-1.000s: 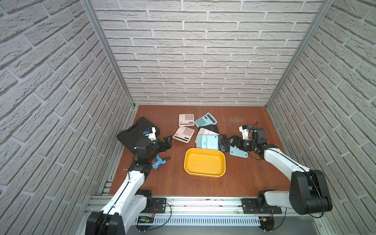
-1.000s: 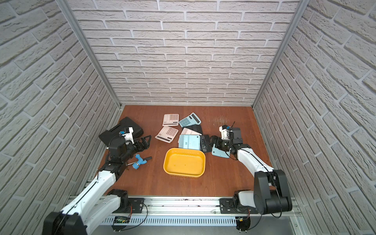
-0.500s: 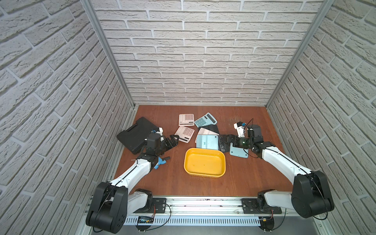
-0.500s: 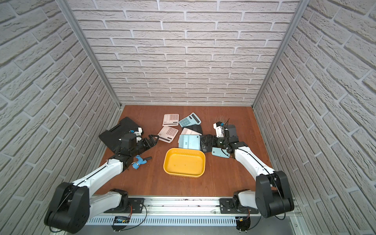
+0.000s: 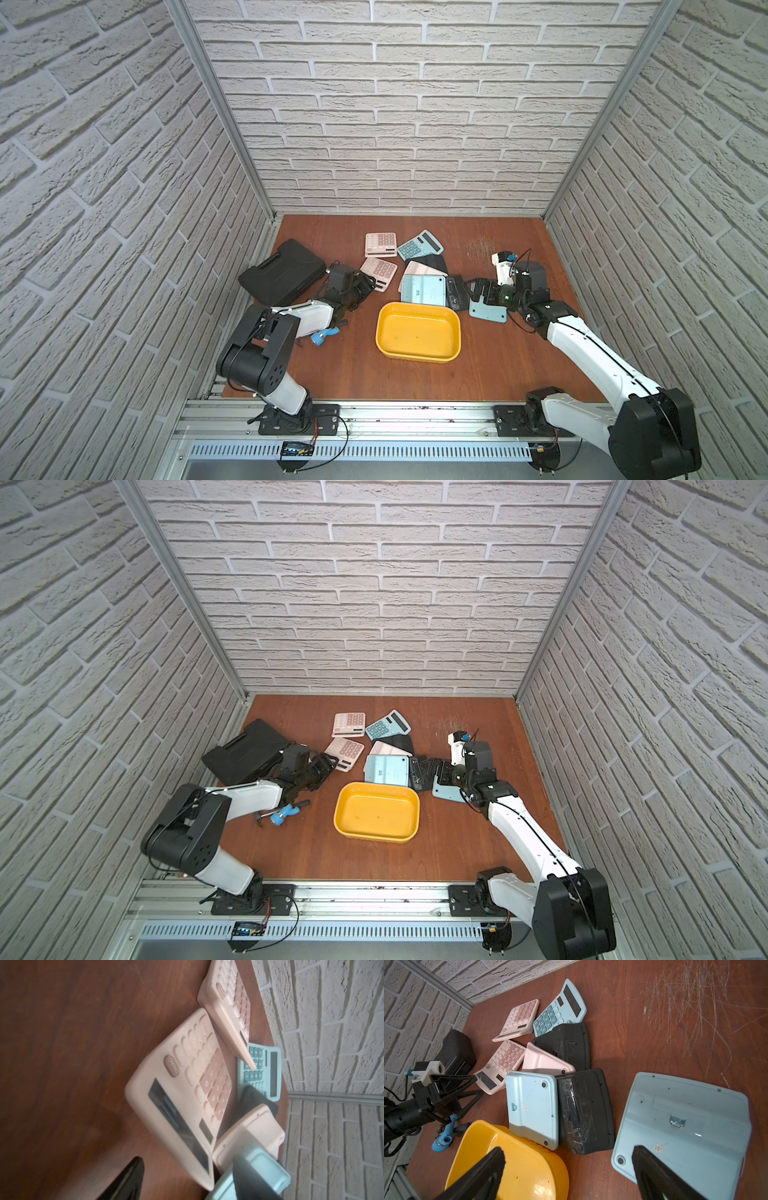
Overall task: Put the calculator in the storage box
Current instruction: Pick up the calculator from the center of the board.
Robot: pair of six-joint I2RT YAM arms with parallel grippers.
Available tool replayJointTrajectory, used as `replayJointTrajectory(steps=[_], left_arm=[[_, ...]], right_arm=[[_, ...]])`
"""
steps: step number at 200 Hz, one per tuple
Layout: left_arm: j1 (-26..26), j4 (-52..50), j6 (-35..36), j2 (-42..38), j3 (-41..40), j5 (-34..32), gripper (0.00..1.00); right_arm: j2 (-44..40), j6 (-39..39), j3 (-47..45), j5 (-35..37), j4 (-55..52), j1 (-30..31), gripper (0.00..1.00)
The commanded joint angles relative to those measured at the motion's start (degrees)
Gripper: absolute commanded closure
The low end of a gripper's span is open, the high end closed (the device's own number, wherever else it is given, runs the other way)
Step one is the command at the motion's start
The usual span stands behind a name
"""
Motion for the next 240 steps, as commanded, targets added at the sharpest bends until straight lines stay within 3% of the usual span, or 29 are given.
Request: replayJointTrajectory(steps=[1,76,106,151,199,240], left_arm=[[-0.7,4.7,-4.0,2.5,1.8,-1.5,0.41],[-0.2,2.6,-5.1,3.6,2.5,-2.6,0.86],[0.2,1.1,-4.7,1.5,2.0,-2.7,1.00],[0.5,-7.0,-0.4,-6.9,3.4,-3.1,1.00],[0.8,-26.4,11.4,-20.3,10.8,-4.3,1.00],[2.1,-38.1,19.8,-24.9,17.4,2.9,1.00]], right_arm=[[-1.1,-0.8,-0.9,0.9,0.3,-0.1,0.01],[-0.5,-0.6,-0.7,-0.2,0.4,0.0,0.01],[-0.4,-0.6,-0.7,-0.3,0.4,-0.1,0.01],[-0.3,-0.7,-0.6,-0.5,0.3,0.0,0.01],[-0.4,-0.8,-0.7,-0.2,0.3,0.0,0.01],[-0.3,-0.8,-0.7,0.1,0.2,0.0,0.01]])
